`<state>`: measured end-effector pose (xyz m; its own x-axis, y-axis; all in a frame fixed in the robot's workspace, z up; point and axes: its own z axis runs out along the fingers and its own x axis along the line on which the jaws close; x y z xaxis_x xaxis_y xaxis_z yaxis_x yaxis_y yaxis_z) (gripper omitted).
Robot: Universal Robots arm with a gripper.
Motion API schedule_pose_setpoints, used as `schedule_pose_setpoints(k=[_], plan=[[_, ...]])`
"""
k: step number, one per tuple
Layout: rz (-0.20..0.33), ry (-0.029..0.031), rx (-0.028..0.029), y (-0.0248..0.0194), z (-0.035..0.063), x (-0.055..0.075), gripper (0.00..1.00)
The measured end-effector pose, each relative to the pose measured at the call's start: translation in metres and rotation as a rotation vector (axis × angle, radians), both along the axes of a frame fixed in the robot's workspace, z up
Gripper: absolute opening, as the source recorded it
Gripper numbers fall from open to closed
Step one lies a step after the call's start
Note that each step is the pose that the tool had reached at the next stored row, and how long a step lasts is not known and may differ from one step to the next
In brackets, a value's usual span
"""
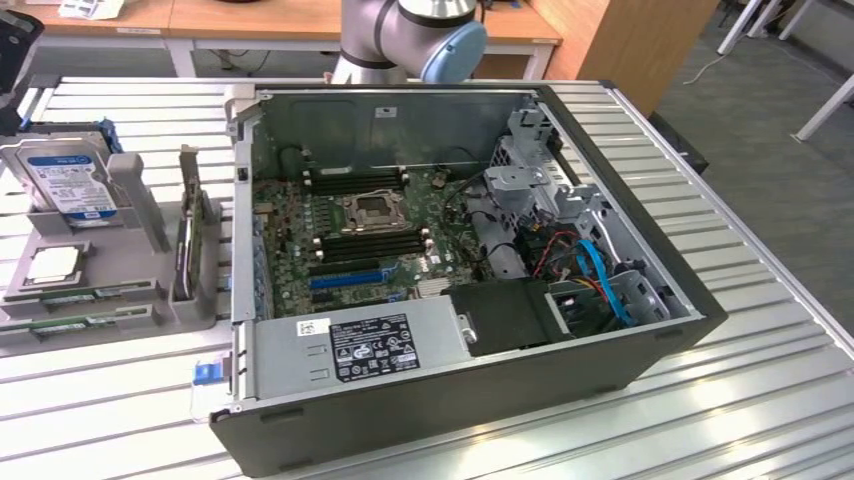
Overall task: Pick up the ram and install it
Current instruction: 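Reach for the ram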
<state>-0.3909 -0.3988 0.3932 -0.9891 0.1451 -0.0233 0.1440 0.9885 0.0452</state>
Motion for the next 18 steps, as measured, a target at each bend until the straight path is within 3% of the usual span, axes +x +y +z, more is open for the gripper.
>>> schedule_pose_setpoints(k=[8, 18], plan=[[0.0, 0.0, 0.0, -0.0009, 0.0, 0.0, 0.1], [0.0, 0.0001, 0.0, -0.0123, 0.0, 0.0, 0.1]])
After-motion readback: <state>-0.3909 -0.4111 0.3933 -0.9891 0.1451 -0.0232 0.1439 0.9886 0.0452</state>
